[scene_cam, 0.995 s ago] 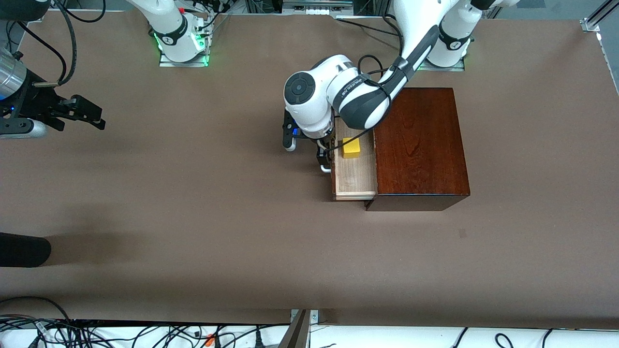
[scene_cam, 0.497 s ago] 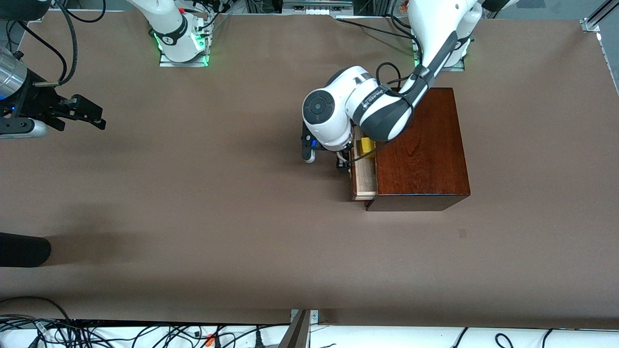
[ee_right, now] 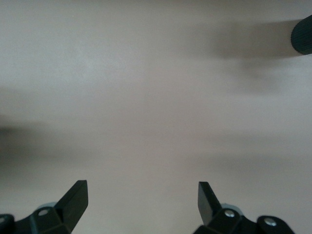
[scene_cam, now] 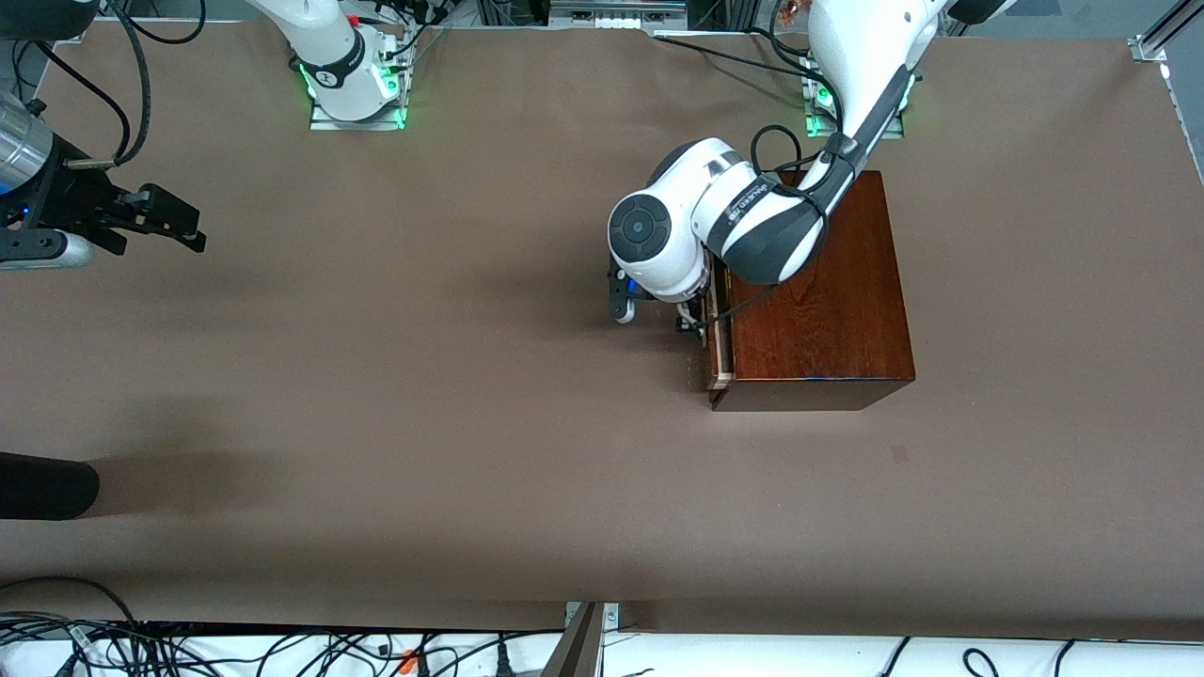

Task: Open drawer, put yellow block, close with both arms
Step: 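Push the drawer shut into the box with the left gripper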

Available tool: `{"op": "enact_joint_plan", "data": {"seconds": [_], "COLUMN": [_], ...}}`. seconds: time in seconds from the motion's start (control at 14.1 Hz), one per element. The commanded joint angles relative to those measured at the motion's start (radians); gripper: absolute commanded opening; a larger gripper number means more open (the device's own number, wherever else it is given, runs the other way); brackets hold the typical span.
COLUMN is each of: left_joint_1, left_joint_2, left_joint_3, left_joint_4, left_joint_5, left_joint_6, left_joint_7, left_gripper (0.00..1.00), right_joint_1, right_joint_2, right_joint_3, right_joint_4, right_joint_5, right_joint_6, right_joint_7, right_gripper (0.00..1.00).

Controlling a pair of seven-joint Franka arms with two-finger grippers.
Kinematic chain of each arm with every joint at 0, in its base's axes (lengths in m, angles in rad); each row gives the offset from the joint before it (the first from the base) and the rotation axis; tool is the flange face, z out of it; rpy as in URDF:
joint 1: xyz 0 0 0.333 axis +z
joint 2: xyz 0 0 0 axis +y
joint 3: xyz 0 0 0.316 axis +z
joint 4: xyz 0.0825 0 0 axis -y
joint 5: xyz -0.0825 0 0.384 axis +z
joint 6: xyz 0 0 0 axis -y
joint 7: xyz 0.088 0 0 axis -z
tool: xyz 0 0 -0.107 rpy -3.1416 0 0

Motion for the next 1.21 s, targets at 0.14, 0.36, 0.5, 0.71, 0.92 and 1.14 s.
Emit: {"op": "enact_joint_plan", "data": {"seconds": [0.14, 0.36, 0.5, 0.71, 0.92, 1.14], "left_joint_1": [0.054, 0.058, 0.06, 0.06, 0.054, 0.049], "left_joint_2": [-0.033, -0.033, -0.033, -0.034, -0.034, -0.042], "left_joint_3": [0.008, 0.01, 0.01, 0.004, -0.005, -0.048], "left_joint_4": [-0.024, -0.024, -0.024, -0.011, 0.018, 0.052], "left_joint_5": [0.095, 0.098, 0.121, 0.124, 0.107, 0.106], "left_joint_6": [-0.028, -0.041, -0.052, -0.054, -0.051, -0.052], "left_joint_7": [0.054, 0.062, 0.062, 0.051, 0.04, -0.002], "left_gripper": [1.0, 1.0, 1.0, 1.0, 1.0, 1.0], "right_joint_1": [0.001, 0.001, 0.001, 0.001, 0.001, 0.001], "right_joint_2": [-0.003, -0.003, -0.003, -0.003, -0.003, -0.003], "right_joint_3": [0.006, 0.006, 0.005, 0.005, 0.005, 0.005], "right_joint_4": [0.014, 0.014, 0.014, 0.014, 0.014, 0.014], "right_joint_5": [-0.008, -0.007, -0.005, -0.005, -0.005, -0.005], "right_joint_6": [-0.013, -0.014, -0.013, -0.013, -0.013, -0.013], "right_joint_7": [0.02, 0.02, 0.02, 0.023, 0.023, 0.023], "right_gripper": [1.0, 1.0, 1.0, 1.0, 1.0, 1.0]}}
